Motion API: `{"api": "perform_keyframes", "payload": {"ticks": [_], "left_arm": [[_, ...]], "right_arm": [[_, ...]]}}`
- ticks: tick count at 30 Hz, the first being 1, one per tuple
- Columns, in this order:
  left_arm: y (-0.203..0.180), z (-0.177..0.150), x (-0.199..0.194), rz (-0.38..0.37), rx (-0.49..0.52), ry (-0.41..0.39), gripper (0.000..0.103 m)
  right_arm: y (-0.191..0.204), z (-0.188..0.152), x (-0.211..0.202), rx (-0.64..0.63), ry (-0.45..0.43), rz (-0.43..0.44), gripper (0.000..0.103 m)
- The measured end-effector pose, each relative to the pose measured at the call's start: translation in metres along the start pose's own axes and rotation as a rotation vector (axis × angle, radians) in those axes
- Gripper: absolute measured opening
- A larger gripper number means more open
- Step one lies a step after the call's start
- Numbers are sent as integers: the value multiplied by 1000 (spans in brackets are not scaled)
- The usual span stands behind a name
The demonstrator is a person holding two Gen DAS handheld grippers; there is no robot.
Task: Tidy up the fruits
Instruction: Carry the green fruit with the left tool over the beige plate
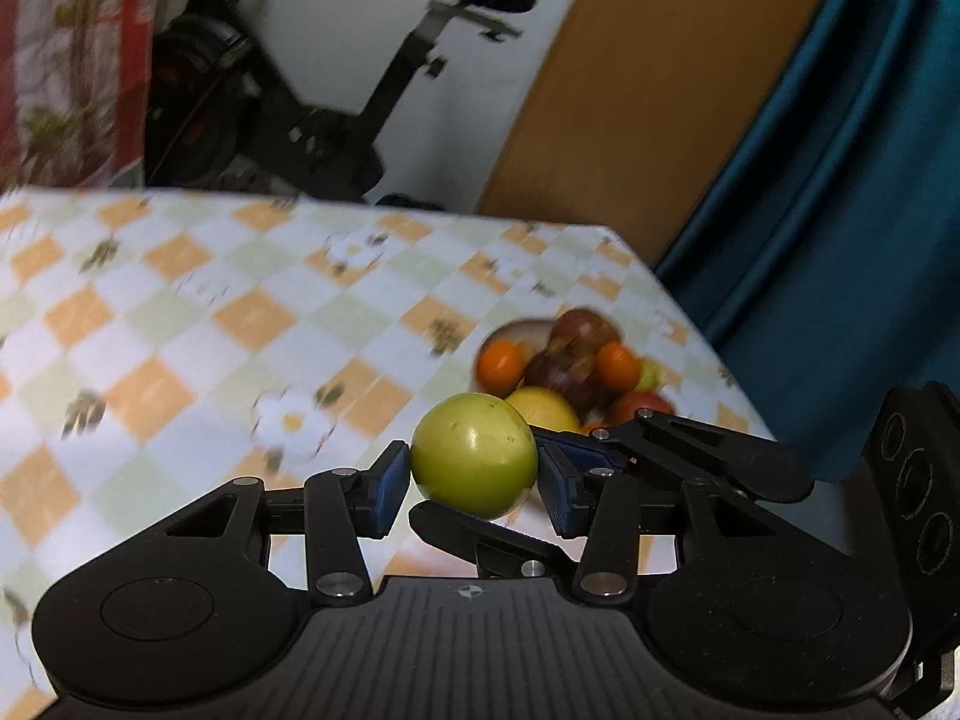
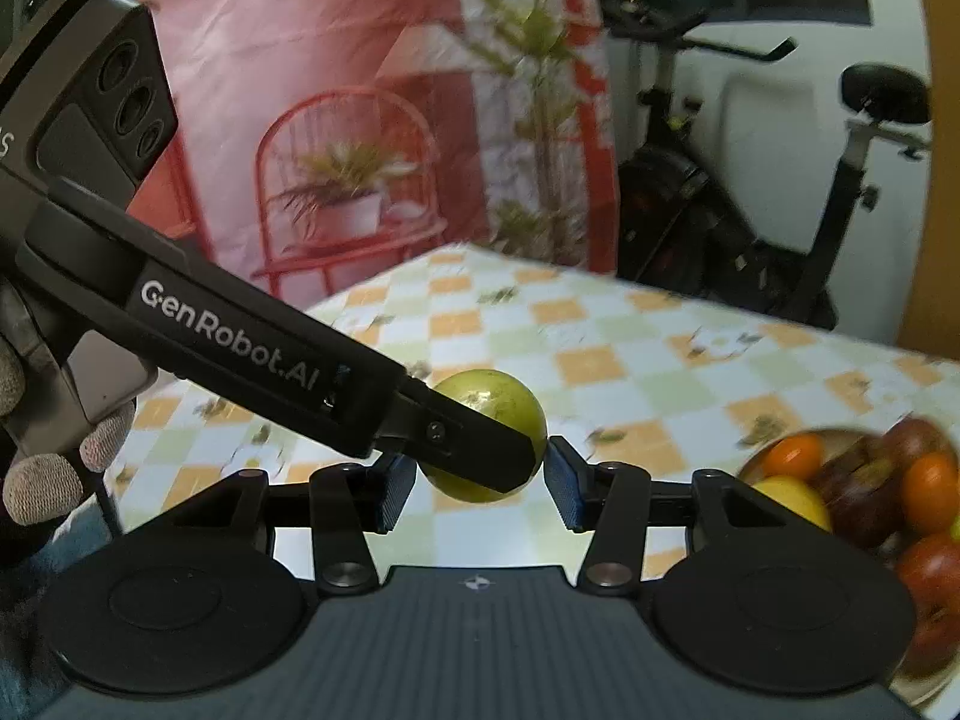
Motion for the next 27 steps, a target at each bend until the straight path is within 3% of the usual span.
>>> {"api": "perform_keyframes", "payload": {"ticks": [8, 14, 19, 27], "left_arm": [[-47, 53, 13, -60, 117, -48, 49], [-68, 67, 48, -146, 133, -25, 49], [-75, 60, 92, -163, 152, 66, 49], [-61, 47, 141, -137, 144, 202, 49]], "right_arm": [[-41, 43, -27, 39, -108, -97, 50], [-76, 52, -42, 65, -154, -186, 50], [-103, 34, -39, 122, -103, -238, 50], [-141, 2, -23, 288, 32, -230, 50]]}}
Point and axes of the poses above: each gripper's, at about its wrist camera, not at the fingertips, and x roughly the way its jaws point, y to its left, z to its top, the point moved 2 cm from there along x, roughly the way its jaws point, and after that the axes turned 11 degrees about -z, right-handed, at the moved point
